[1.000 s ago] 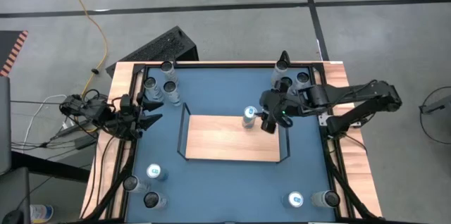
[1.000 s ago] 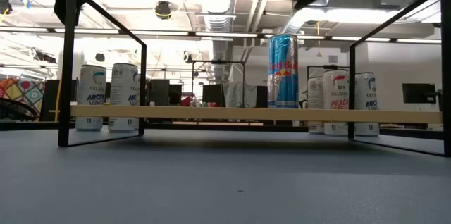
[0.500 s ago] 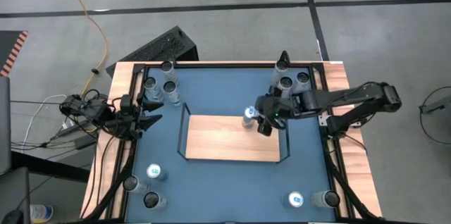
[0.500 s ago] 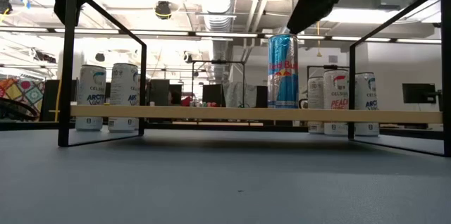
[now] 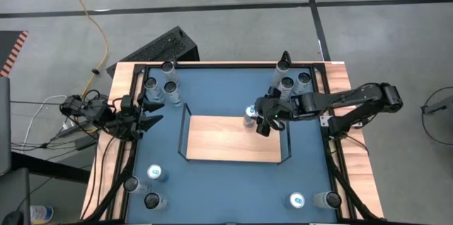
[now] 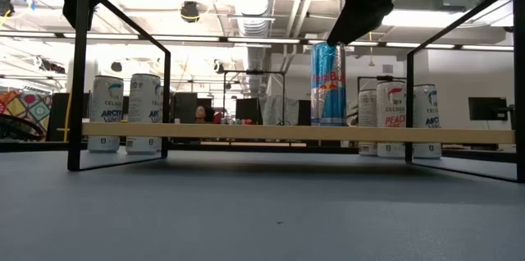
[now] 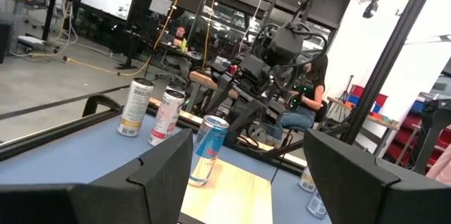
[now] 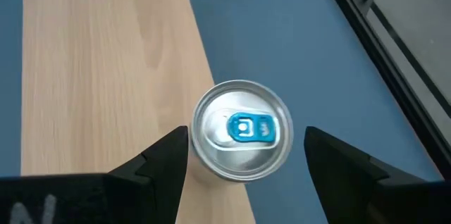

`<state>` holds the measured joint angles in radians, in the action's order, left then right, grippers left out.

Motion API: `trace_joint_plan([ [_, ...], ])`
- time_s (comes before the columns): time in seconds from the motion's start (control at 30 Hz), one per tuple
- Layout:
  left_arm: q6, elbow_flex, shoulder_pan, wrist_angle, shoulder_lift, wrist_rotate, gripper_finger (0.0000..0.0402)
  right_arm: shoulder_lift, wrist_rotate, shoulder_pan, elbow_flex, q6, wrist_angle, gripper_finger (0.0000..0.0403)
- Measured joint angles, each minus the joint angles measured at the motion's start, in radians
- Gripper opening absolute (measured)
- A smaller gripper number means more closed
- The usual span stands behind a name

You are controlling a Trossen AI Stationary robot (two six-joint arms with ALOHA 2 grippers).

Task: Place canned beverage on shelf
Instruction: Put the top right blue soda can on the shelf

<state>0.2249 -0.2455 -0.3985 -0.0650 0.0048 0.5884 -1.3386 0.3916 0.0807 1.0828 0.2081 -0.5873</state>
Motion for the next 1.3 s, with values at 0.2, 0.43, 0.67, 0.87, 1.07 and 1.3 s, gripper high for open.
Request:
trace_joint_plan([
  [0.2, 0.0, 0.0, 0.0, 0.001, 0.0, 0.0, 0.0256, -0.004, -0.003, 0.0, -0.039, 0.001, 0.06, 0.0265],
  [0.43, 0.006, 0.0, 0.0, 0.001, 0.0, 0.001, 0.0256, -0.005, -0.003, -0.002, -0.11, 0.009, 0.158, 0.0265],
  [0.67, 0.007, 0.0, 0.0, 0.0, 0.0, 0.002, 0.0256, -0.005, 0.002, -0.009, -0.113, 0.005, 0.208, 0.0264],
  [0.87, 0.007, 0.0, 0.0, 0.0, 0.0, 0.002, 0.0256, -0.019, 0.001, -0.019, -0.112, 0.008, 0.246, 0.0248],
  [1.07, 0.008, 0.0, 0.0, 0.0, 0.0, 0.002, 0.0256, -0.053, 0.0, -0.018, -0.108, 0.011, 0.294, 0.0223],
  [1.3, 0.008, 0.0, 0.0, 0.0, 0.0, 0.0, 0.0256, -0.074, -0.026, -0.025, -0.111, -0.003, 0.367, 0.0216],
])
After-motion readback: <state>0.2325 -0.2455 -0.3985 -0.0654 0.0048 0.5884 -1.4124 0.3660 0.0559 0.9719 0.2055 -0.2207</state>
